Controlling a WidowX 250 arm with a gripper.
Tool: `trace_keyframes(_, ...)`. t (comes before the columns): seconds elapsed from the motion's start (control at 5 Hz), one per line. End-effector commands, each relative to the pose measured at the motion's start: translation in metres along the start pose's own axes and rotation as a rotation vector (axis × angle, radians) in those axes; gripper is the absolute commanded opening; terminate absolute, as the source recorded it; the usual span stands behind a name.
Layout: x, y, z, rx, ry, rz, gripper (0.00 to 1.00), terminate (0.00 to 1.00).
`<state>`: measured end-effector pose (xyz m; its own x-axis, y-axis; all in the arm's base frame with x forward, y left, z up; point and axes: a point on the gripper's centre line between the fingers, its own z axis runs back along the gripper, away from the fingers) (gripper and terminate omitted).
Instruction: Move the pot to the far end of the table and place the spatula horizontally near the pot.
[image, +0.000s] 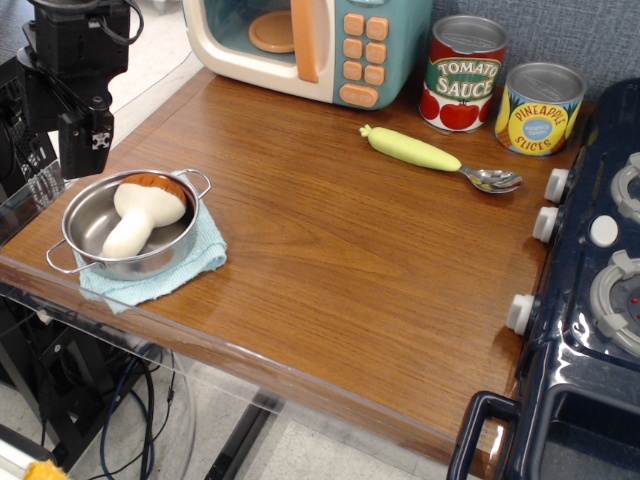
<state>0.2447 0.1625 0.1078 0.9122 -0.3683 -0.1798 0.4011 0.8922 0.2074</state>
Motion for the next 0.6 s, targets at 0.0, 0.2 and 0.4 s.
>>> trace_keyframes(0.0,0.0,0.0,0.0,0.0,0.0,0.0,1.0,0.0)
trace_keyframes(0.2,0.019,0.006,0.002,0.013,-0.048,-0.119,1.0,0.0)
trace_keyframes(0.4,0.037,0.014,0.011,0.062,-0.119,-0.228,1.0,0.0)
